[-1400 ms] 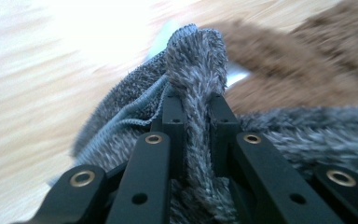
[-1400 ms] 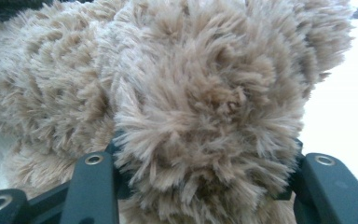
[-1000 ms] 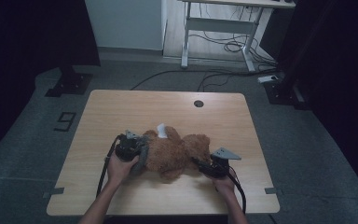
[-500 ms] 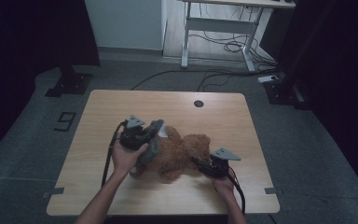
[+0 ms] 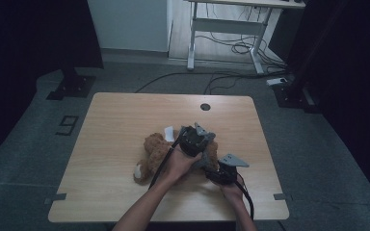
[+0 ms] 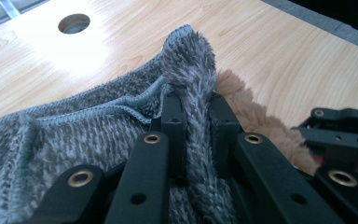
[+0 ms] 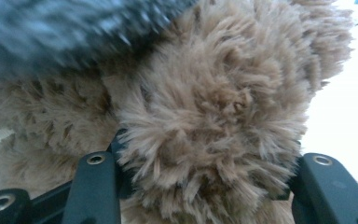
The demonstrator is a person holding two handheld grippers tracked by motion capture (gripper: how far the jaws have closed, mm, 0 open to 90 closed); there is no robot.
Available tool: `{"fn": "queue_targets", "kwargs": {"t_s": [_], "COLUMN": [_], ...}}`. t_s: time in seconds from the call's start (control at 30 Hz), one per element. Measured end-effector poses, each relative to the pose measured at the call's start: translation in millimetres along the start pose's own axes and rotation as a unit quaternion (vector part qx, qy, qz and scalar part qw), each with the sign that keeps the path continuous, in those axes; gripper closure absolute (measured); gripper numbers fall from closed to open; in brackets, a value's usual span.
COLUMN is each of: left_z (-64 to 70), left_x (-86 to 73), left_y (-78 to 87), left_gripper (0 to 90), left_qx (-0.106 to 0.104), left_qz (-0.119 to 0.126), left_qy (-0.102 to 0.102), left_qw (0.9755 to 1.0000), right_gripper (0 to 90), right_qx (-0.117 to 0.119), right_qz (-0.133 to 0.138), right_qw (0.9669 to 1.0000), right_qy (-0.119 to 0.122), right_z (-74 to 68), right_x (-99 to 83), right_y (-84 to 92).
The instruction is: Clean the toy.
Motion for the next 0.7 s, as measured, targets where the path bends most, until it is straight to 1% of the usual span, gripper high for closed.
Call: {"fn": "queue_targets", "kwargs": {"t_s": [0.07, 0.1, 0.13, 0.17, 0.2, 0.23, 0.27, 0.3, 0.37, 0.4, 0.43, 0.5, 0.6, 0.7], "left_z": [-9.6, -16.4, -23.8, -30.8, -36.0, -39.1, -40.6, -41.5, -45.0, -45.0, -52.8, -68.6, -89.3, -102.1], "left_x": [-6.5, -11.6, -17.7, -24.0, -29.3, -33.2, -35.7, -37.3, -39.7, -39.7, -43.4, -52.2, -68.0, -85.3], "left_y": [7.2, 10.6, 14.2, 18.5, 23.2, 28.3, 33.4, 38.7, 49.2, 49.2, 57.5, 65.7, 72.8, 75.7], "left_gripper": [80.5, 80.7, 80.9, 80.9, 81.1, 81.1, 81.2, 81.2, 81.3, 81.2, 81.2, 81.2, 81.2, 81.3], "left_qx": [0.023, 0.03, 0.027, 0.016, 0.005, 0.0, 0.0, 0.003, 0.018, 0.018, 0.033, 0.045, 0.059, 0.075], "left_qz": [-0.009, -0.017, -0.019, -0.015, -0.006, 0.002, 0.007, 0.009, 0.012, 0.012, 0.012, 0.009, 0.002, -0.014], "left_qy": [-0.004, -0.001, 0.012, 0.03, 0.05, 0.061, 0.062, 0.057, 0.045, 0.045, 0.045, 0.064, 0.088, 0.093], "left_qw": [0.9997, 0.9994, 0.9994, 0.9993, 0.9987, 0.9981, 0.9981, 0.9983, 0.9988, 0.9988, 0.9984, 0.9969, 0.9944, 0.9927], "right_gripper": [45.1, 45.1, 45.1, 45.0, 45.0, 45.0, 44.9, 44.9, 45.0, 45.0, 45.0, 45.0, 45.0, 44.9], "right_qx": [-0.001, -0.001, 0.0, 0.0, 0.001, 0.001, 0.001, 0.001, 0.001, 0.001, 0.002, 0.002, 0.002, 0.001], "right_qz": [0.0, 0.001, 0.001, 0.002, 0.002, 0.002, 0.002, 0.002, 0.001, 0.001, 0.001, 0.001, 0.002, 0.004], "right_qw": [1.0, 1.0, 1.0, 1.0, 1.0, 1.0, 1.0, 1.0, 1.0, 1.0, 1.0, 1.0, 1.0, 1.0], "right_qy": [0.002, -0.001, -0.002, -0.003, -0.002, 0.002, 0.003, 0.004, 0.002, 0.0, -0.001, -0.001, -0.003, -0.004], "right_z": [-0.9, -0.6, -0.4, -0.7, -1.3, -1.9, -2.8, -3.2, -3.2, -2.8, -2.5, -2.6, -2.7, -2.9], "right_x": [0.0, -0.1, -0.2, -0.2, -0.2, -0.2, -0.2, -0.2, -0.3, -0.4, -0.6, -0.8, -1.0, -1.2], "right_y": [-0.2, -0.3, -0.1, -0.1, 0.0, -0.1, -0.5, -0.8, -0.8, -0.7, -0.5, -0.5, -0.7, -1.0]}}
Point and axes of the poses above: each handheld gripper's, and its own axes: y roughly backward along the jaws, x roughly out of its top, z roughly to its right, the point moved 2 cm from there along -y, roughly forward along the jaws, and after that the axes turned 6 degrees about z, right-handed, at the moved point
